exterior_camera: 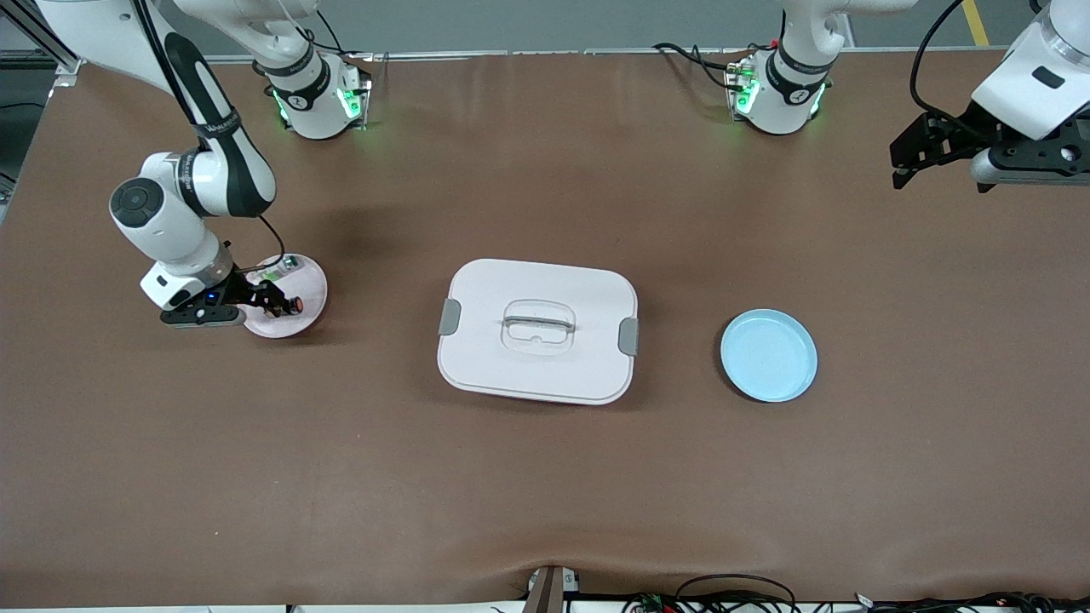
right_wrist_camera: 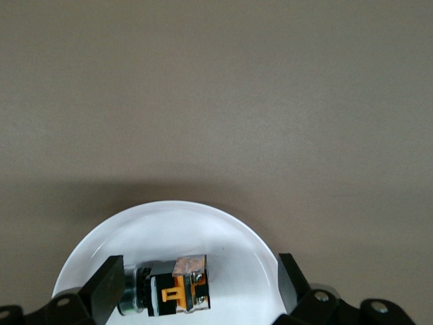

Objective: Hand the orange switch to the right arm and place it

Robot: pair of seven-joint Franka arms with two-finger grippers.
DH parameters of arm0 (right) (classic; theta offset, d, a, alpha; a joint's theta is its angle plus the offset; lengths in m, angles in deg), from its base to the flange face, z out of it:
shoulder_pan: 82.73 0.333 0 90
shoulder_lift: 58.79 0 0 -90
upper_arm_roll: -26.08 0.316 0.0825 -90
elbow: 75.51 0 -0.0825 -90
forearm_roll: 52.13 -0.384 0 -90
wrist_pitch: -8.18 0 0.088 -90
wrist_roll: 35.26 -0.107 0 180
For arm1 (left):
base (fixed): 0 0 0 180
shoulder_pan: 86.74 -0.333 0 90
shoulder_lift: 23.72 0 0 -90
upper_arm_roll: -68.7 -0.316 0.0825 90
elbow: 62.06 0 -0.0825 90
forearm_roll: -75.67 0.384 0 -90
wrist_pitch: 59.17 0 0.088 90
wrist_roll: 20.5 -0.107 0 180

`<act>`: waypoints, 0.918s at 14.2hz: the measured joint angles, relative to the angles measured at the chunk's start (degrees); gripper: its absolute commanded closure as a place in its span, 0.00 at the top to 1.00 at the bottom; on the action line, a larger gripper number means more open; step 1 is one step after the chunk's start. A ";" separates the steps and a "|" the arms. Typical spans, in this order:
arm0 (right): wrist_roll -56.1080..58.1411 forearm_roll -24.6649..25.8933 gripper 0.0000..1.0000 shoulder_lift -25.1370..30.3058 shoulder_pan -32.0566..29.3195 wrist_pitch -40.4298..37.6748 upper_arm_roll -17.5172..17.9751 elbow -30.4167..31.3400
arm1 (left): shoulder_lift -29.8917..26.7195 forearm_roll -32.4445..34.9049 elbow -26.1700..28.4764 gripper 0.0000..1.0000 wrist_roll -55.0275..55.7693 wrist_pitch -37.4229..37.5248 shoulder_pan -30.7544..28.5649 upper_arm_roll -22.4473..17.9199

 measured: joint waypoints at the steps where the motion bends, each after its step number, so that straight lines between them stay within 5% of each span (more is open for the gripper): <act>1: -0.15 0.00 1.00 0.34 -0.01 -1.66 0.00 -0.54 | 0.00 0.00 0.00 1.00 0.00 -0.03 0.00 0.00; 6: -0.46 0.00 1.00 2.97 -0.68 -16.29 -0.13 -6.93 | 0.00 0.00 0.00 1.00 0.00 -0.05 0.00 0.00; 13: -0.88 -0.01 1.00 3.45 -0.83 -26.50 -0.17 -16.16 | -0.12 -0.05 0.00 1.00 0.00 -0.05 0.01 0.13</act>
